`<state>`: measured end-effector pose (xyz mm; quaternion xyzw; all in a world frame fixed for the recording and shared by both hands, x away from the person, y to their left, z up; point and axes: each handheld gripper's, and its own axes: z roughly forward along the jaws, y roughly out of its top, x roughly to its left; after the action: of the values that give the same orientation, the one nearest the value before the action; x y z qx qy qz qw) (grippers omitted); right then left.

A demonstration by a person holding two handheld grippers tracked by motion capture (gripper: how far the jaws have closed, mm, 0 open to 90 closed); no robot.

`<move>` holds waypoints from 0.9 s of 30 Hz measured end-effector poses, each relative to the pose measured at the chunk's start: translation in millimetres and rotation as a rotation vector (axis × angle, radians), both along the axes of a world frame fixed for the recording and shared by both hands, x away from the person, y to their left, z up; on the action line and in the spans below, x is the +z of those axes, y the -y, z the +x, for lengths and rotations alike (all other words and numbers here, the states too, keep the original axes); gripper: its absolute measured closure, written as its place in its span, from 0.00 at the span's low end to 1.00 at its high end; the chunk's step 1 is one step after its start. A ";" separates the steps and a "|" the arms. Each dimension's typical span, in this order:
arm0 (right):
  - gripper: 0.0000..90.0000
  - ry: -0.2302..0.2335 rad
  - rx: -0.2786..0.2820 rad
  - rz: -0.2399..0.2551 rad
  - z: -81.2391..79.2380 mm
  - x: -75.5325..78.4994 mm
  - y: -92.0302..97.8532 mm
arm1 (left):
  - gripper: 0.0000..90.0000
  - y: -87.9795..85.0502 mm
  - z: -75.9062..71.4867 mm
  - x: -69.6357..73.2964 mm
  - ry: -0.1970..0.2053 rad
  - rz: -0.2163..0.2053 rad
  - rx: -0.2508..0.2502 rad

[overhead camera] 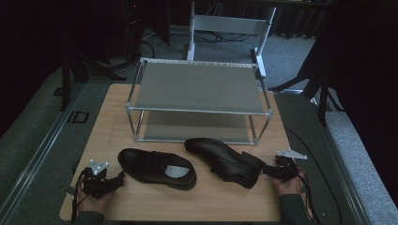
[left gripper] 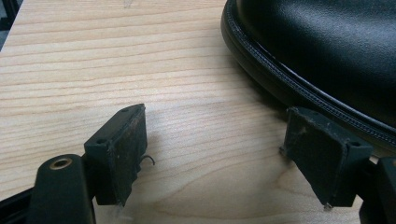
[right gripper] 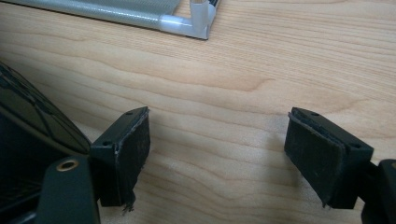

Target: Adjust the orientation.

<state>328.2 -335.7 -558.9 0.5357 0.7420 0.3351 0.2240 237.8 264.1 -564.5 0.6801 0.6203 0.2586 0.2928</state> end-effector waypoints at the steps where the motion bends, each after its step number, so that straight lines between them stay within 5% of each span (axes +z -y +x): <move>1: 0.25 0.001 -0.001 -0.006 -0.1 -0.1 -0.6 | 0.25 0.1 -0.4 0.1 0.005 0.000 0.001; 6: 0.28 0.006 -0.007 -0.027 -0.8 -0.1 -2.0 | 0.45 -1.1 -6.2 5.3 -0.006 -0.019 0.018; 9: 0.29 0.007 -0.011 -0.026 -1.1 -0.1 -1.8 | 0.48 0.2 -10.8 9.8 0.021 -0.001 0.021; 10: 0.29 0.008 -0.012 -0.026 -1.1 -0.1 -1.7 | 0.48 3.3 -15.0 14.0 0.061 0.020 0.014; 14: 0.29 0.008 -0.010 -0.026 -1.3 -0.1 -1.6 | 0.49 11.8 -24.9 21.0 0.115 0.038 -0.055; 27: 0.29 0.007 -0.001 -0.026 -2.5 0.0 -1.6 | 0.56 29.1 -40.0 20.5 0.113 0.049 -0.258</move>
<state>325.7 -334.1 -558.9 0.5318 0.7453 0.3272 0.2339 197.8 235.0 -544.0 0.7455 0.5038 0.2719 0.3414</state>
